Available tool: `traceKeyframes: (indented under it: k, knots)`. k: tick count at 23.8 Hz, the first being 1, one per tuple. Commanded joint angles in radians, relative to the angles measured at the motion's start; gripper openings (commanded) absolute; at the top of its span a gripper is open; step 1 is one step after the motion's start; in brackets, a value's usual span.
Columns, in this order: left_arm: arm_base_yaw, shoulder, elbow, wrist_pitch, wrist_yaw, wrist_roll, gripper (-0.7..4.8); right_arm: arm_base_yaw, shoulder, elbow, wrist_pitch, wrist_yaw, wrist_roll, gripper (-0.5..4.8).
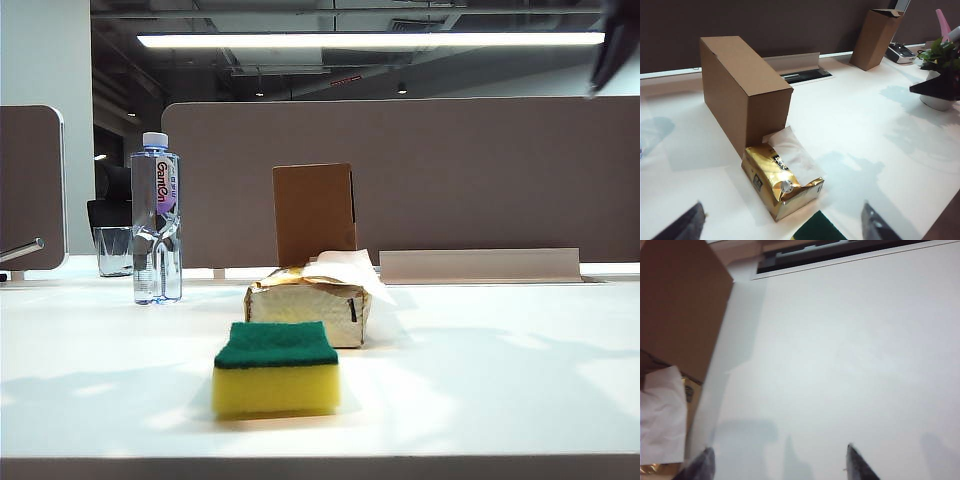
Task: Move the sponge from right to left to wipe the table, avoiding obstacles on the table, and finally reaching the bottle of mineral water.
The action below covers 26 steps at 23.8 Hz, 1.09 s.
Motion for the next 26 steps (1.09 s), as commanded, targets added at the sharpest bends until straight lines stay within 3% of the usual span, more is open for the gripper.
traceKeyframes:
  k: [1, 6, 9, 16, 21, 26]
  knots:
    - [0.000, -0.001, 0.006, 0.005, 0.005, 0.007, 4.03, -0.080, -0.035, 0.051, -0.097, -0.076, -0.035, 3.33]
    - [-0.001, -0.001, 0.006, 0.005, 0.005, 0.007, 4.03, -0.110, -0.092, 0.143, -0.302, -0.134, -0.040, 3.22]
    - [-0.001, -0.001, 0.006, 0.004, 0.005, 0.006, 4.03, -0.108, -0.137, 0.144, -0.381, -0.220, -0.004, 3.22]
    - [0.000, -0.001, 0.006, -0.026, 0.005, 0.007, 4.03, -0.106, -0.236, 0.144, -0.601, -0.262, -0.003, 3.22]
    - [-0.001, -0.001, 0.006, -0.071, 0.009, 0.007, 4.03, -0.106, -0.308, 0.144, -0.668, -0.463, 0.055, 3.22]
    - [-0.001, -0.001, 0.006, -0.094, 0.062, 0.007, 4.03, -0.105, -0.394, 0.144, -0.723, -0.518, 0.064, 3.22]
